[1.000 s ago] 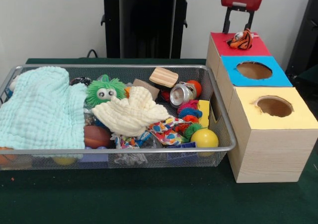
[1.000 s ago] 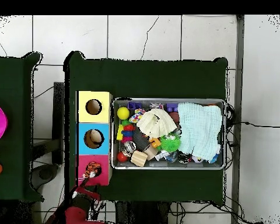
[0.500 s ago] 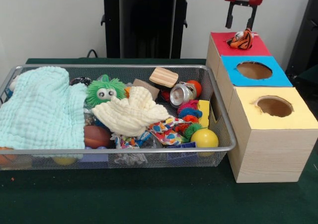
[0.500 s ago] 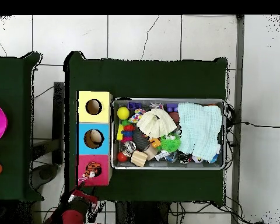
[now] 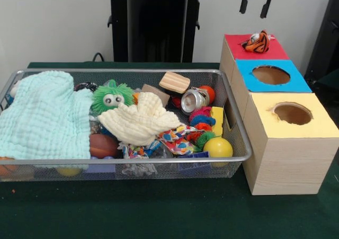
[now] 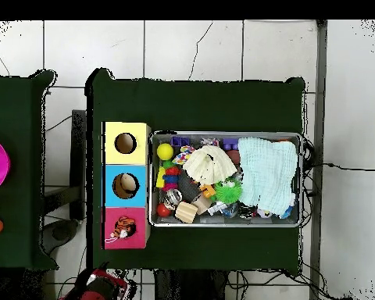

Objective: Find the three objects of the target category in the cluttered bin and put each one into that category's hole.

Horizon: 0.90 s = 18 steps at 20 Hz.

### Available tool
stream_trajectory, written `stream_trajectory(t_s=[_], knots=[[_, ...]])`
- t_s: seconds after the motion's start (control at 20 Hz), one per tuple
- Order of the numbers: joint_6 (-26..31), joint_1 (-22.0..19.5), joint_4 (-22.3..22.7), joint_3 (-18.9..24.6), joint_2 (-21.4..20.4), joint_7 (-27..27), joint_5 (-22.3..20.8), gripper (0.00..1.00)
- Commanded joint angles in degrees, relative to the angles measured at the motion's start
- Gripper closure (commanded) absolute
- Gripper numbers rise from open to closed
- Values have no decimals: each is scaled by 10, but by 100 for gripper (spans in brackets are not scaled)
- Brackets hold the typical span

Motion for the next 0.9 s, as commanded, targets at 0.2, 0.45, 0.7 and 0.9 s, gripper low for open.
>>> stream_trajectory(t_s=[0.2, 0.45, 0.7, 0.9], knots=[[-4, -15, -86, -7, 45, 88, 19, 0], [-4, -18, -84, -1, 40, 93, 20, 0], [22, -24, -100, -4, 37, 84, 19, 0], [29, -34, -112, -3, 41, 79, 17, 0]])
